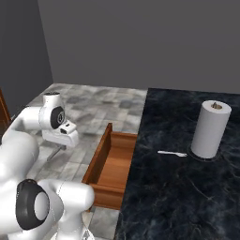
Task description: Organize the utensils by type. Pick up the wooden spoons from the counter and place them in the open cabinet. Then pick up the metallic utensils from the counter and place them in the open drawer.
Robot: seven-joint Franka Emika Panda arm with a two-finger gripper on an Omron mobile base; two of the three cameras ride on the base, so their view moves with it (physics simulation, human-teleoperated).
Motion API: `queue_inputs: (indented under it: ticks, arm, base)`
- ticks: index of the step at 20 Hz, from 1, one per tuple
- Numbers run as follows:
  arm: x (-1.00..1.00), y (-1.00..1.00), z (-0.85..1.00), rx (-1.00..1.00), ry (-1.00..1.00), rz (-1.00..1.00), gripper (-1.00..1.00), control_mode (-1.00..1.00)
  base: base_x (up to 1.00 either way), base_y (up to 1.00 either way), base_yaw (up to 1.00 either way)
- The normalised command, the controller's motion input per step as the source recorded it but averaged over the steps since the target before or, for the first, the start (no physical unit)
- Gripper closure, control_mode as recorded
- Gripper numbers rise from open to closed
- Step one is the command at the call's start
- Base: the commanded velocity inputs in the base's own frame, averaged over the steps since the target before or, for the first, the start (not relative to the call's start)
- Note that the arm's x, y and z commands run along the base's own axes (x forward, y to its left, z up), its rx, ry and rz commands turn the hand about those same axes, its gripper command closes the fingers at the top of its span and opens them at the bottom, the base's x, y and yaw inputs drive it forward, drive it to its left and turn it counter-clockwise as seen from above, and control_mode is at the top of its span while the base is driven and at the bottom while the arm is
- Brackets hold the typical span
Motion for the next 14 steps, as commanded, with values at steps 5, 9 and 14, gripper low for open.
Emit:
queue_inputs:
  ticks: [5, 9, 14]
  arm:
    - [0.31, -0.58, -0.16, -0.01, 0.11, 0.07, 1.0, -1.0]
    - [0.46, -0.53, -0.24, -0.02, 0.22, 0.11, 1.0, -1.0]
    - [0.56, -0.37, -0.32, -0.06, 0.2, 0.06, 1.0, -1.0]
  base:
    - [0.0, 0.0, 0.0]
    - [0.0, 0.0, 0.0]
    - [0.0, 0.0, 0.0]
